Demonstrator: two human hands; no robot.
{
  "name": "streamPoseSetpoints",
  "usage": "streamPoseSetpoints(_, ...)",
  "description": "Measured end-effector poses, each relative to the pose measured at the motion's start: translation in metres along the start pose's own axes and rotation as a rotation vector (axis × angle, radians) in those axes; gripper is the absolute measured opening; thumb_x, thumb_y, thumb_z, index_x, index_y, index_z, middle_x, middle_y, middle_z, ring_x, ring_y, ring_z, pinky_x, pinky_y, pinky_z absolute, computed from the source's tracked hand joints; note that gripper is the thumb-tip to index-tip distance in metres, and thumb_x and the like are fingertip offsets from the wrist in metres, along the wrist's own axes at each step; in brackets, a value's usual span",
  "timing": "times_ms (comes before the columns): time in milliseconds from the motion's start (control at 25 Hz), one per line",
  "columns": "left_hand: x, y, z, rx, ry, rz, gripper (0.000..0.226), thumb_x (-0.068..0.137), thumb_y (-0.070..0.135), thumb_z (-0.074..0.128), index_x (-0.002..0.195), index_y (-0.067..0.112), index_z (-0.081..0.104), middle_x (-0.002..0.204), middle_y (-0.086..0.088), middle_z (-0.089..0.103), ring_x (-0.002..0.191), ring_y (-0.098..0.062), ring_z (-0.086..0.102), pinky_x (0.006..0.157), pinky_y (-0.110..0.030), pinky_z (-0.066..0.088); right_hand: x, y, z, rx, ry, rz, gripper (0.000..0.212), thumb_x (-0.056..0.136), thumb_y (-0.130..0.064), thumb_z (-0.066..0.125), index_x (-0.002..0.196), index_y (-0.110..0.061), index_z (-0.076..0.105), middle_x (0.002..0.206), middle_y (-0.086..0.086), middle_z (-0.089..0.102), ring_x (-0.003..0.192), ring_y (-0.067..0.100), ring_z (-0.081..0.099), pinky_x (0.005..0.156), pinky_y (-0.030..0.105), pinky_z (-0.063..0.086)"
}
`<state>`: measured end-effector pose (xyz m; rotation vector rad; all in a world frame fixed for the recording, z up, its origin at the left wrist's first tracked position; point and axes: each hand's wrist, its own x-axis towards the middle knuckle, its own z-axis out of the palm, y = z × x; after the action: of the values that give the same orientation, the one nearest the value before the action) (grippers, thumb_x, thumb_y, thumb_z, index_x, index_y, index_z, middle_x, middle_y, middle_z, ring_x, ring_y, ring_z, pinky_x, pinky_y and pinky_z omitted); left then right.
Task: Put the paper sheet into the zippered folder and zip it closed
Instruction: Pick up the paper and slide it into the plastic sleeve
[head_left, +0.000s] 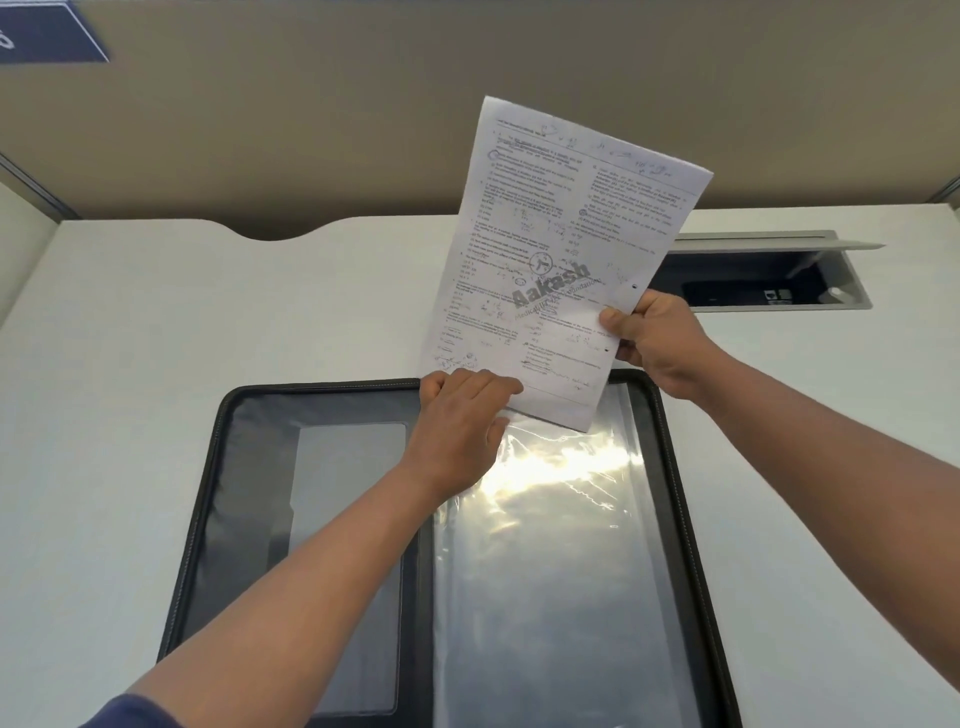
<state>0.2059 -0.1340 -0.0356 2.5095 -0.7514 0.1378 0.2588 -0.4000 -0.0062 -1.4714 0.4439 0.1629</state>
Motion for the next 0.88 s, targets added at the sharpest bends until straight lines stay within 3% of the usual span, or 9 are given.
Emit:
streamPoseSetpoints(160,0.005,-0.003,-0.001,0.071,-0.102,-0.02,0.044,0.086,0.039,0.071,0.126,0.025,0.059,0.104,0.011,0.065,0.103,-0.019,0.057,0.089,-0.036,0.021,-0.002,-0.005,-0.021,-0.011,-0.012,0.052,0.018,0.096,-0.001,0.063,0.104,-0.014,0.072,0.103,-0.004,0.08,0.091,0.018,0.077,0.067,0.031,0.063)
streamPoseSetpoints(280,0.012,-0.011,-0.004,0.176,-0.111,-0.091,0.044,0.091,0.063,0.051,0.12,0.03,0.058,0.092,0.017,0.062,0.096,-0.015,0.054,0.085,-0.036,0.02,-0.002,-0.002,-0.023,-0.018,-0.03,0.076,0.018,0.096,0.0,0.063,0.105,-0.014,0.072,0.098,-0.005,0.081,0.089,0.018,0.078,0.064,0.029,0.063)
streamPoseSetpoints(400,0.023,-0.023,-0.012,-0.024,-0.016,-0.294,0.038,0.096,0.054,0.047,0.124,0.029,0.057,0.091,0.015,0.066,0.096,-0.017,0.058,0.086,-0.036,0.023,-0.001,0.003,-0.023,-0.007,-0.04,0.09,0.019,0.096,0.0,0.063,0.106,-0.014,0.072,0.1,-0.004,0.081,0.09,0.018,0.078,0.065,0.029,0.063)
streamPoseSetpoints(480,0.032,-0.036,-0.014,-0.16,0.062,-0.444,0.038,0.098,0.042,0.053,0.133,0.024,0.052,0.113,0.005,0.064,0.108,-0.02,0.056,0.092,-0.04,0.034,0.0,0.005,-0.025,0.001,-0.045,0.097,0.02,0.096,0.0,0.063,0.106,-0.014,0.072,0.102,-0.003,0.081,0.09,0.018,0.078,0.065,0.029,0.063)
streamPoseSetpoints(560,0.042,-0.047,-0.018,-0.419,0.025,-0.602,0.042,0.101,0.031,0.055,0.14,0.018,0.047,0.129,-0.001,0.054,0.119,-0.025,0.055,0.094,-0.038,0.044,0.0,0.007,-0.028,0.011,-0.05,0.103,0.021,0.096,0.0,0.062,0.106,-0.015,0.073,0.103,-0.002,0.081,0.091,0.018,0.078,0.065,0.029,0.063)
streamPoseSetpoints(640,0.052,-0.054,-0.022,-0.693,-0.07,-0.731,0.043,0.102,0.027,0.057,0.143,0.017,0.047,0.121,0.004,0.056,0.12,-0.025,0.058,0.087,-0.028,0.048,0.0,0.011,-0.03,0.026,-0.049,0.107,0.021,0.097,0.0,0.062,0.108,-0.014,0.072,0.104,-0.002,0.08,0.093,0.019,0.077,0.067,0.03,0.063)
streamPoseSetpoints(720,0.054,-0.056,-0.028,-0.711,-0.147,-0.701,0.056,0.096,0.03,0.066,0.147,0.023,0.041,0.125,0.005,0.054,0.121,-0.023,0.056,0.089,-0.027,0.048,0.0,0.015,-0.029,0.043,-0.04,0.108,0.02,0.097,0.0,0.062,0.109,-0.013,0.072,0.105,-0.002,0.08,0.094,0.02,0.077,0.068,0.031,0.063)
streamPoseSetpoints(880,0.037,-0.054,-0.027,-0.386,-0.233,-0.425,0.122,0.057,0.059,0.089,0.15,0.046,0.011,0.153,0.008,0.023,0.137,-0.02,0.031,0.109,-0.041,0.033,-0.001,0.021,-0.028,0.089,-0.012,0.117,0.021,0.096,0.0,0.063,0.11,-0.013,0.071,0.107,-0.001,0.08,0.094,0.021,0.077,0.068,0.031,0.063)
